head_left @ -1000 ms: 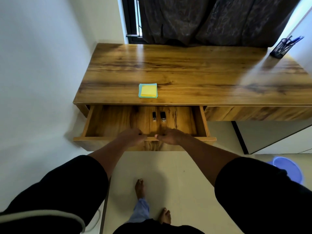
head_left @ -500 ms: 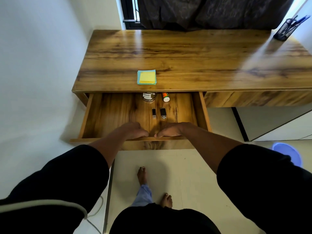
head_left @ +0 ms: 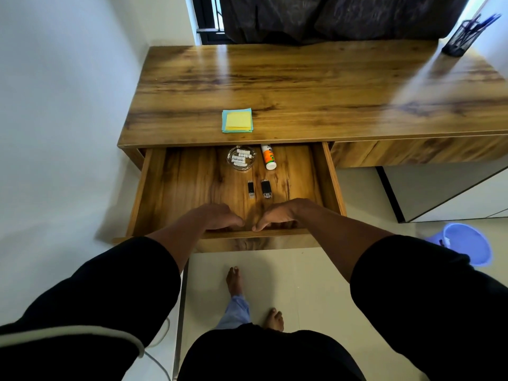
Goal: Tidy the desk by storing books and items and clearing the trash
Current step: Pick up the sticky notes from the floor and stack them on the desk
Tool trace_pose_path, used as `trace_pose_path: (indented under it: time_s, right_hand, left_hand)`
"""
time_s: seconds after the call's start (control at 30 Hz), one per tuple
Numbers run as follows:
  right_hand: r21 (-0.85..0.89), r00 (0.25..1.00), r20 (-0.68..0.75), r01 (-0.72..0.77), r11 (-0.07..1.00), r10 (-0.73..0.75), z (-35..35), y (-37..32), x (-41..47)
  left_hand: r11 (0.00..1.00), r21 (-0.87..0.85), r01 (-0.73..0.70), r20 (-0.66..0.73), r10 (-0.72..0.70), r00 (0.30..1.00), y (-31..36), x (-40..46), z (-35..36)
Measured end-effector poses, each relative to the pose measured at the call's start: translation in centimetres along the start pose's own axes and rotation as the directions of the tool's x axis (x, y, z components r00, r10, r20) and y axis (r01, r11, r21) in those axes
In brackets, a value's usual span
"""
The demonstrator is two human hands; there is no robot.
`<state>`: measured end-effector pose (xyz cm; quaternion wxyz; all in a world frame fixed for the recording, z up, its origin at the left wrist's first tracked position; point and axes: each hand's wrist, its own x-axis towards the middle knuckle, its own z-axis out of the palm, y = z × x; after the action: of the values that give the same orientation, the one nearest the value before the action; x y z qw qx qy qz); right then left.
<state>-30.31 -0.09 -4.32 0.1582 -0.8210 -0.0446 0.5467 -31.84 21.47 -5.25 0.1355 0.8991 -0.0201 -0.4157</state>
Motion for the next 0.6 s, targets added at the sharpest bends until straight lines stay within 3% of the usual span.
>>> trace_pose_path:
  time_s: [0.33,0.6]
  right_hand:
    - [-0.053,1.000,0.020,-0.017,0.998,0.018,0.4,-0.3,0.0]
    - [0.010,0.992,0.098,-0.083,0.997,0.081,1.4,0.3,0.2]
  left_hand:
    - [0.990,-0.130,0.062,0.139,-0.043,0.989,-0.3,0.2,-0.1]
    - [0.971,-0.158,0.177,0.303,-0.123,0.945,-0.7,0.9,0.8]
